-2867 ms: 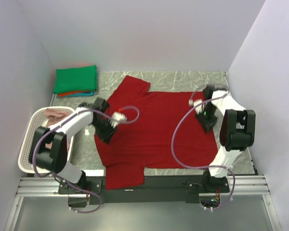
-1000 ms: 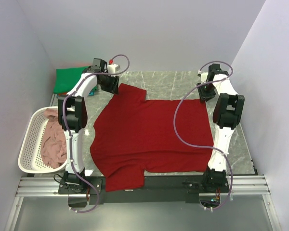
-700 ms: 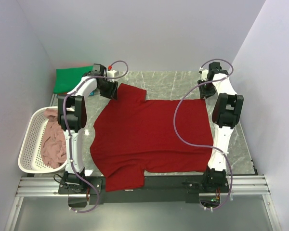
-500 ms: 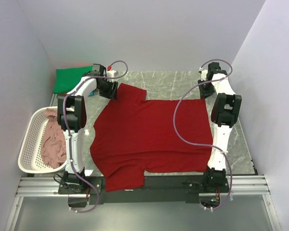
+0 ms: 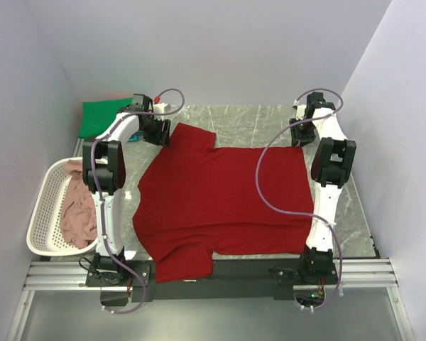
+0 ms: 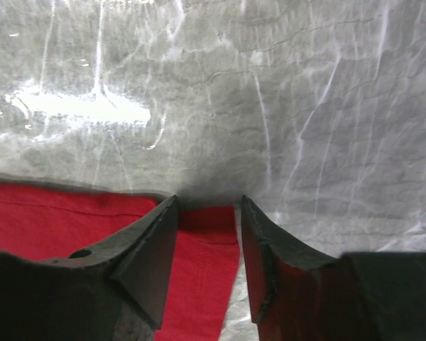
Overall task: Fold and stack the t-shirts
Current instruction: Fold the tshirt
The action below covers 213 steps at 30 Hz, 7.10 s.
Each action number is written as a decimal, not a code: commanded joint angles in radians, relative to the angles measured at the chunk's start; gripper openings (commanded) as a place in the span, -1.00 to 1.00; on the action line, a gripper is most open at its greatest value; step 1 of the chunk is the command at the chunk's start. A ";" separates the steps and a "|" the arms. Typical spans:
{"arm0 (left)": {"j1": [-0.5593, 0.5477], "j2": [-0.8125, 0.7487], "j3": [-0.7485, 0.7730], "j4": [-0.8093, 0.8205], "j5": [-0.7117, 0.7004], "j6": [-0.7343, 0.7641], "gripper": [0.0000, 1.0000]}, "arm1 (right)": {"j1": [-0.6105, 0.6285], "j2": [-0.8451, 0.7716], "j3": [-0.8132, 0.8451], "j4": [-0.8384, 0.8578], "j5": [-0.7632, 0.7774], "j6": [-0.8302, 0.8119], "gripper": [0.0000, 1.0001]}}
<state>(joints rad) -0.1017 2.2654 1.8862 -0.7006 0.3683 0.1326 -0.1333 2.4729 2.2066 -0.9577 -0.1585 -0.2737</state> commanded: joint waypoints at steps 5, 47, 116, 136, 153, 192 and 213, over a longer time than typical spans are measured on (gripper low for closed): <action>-0.001 -0.033 0.033 -0.002 0.008 -0.021 0.18 | -0.038 0.003 0.022 -0.032 -0.064 0.076 0.01; -0.030 0.144 0.244 -0.003 -0.009 -0.074 0.07 | -0.065 -0.092 -0.015 0.030 -0.090 0.025 -1.00; -0.026 -0.515 -0.461 0.254 -0.118 0.001 -0.99 | -0.095 -0.457 -0.358 0.122 -0.139 -0.101 -1.00; -0.070 -0.629 -0.719 0.197 -0.163 -0.085 -0.99 | -0.112 -0.462 -0.504 0.135 -0.115 -0.148 -1.00; -0.078 -0.612 -0.684 0.132 -0.233 -0.088 -0.99 | -0.112 -0.471 -0.486 0.083 -0.110 -0.174 -1.00; -0.085 -0.587 -0.763 0.113 -0.247 -0.087 -0.99 | -0.121 -0.549 -0.679 0.102 -0.065 -0.245 -1.00; 0.071 -0.616 -0.653 0.035 0.001 -0.010 -0.01 | -0.146 -0.461 -0.440 -0.041 -0.162 -0.214 -0.03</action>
<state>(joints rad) -0.0689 1.6890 1.1584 -0.6678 0.2924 0.1093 -0.2710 1.9888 1.6478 -0.9646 -0.2775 -0.5293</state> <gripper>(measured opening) 0.499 0.490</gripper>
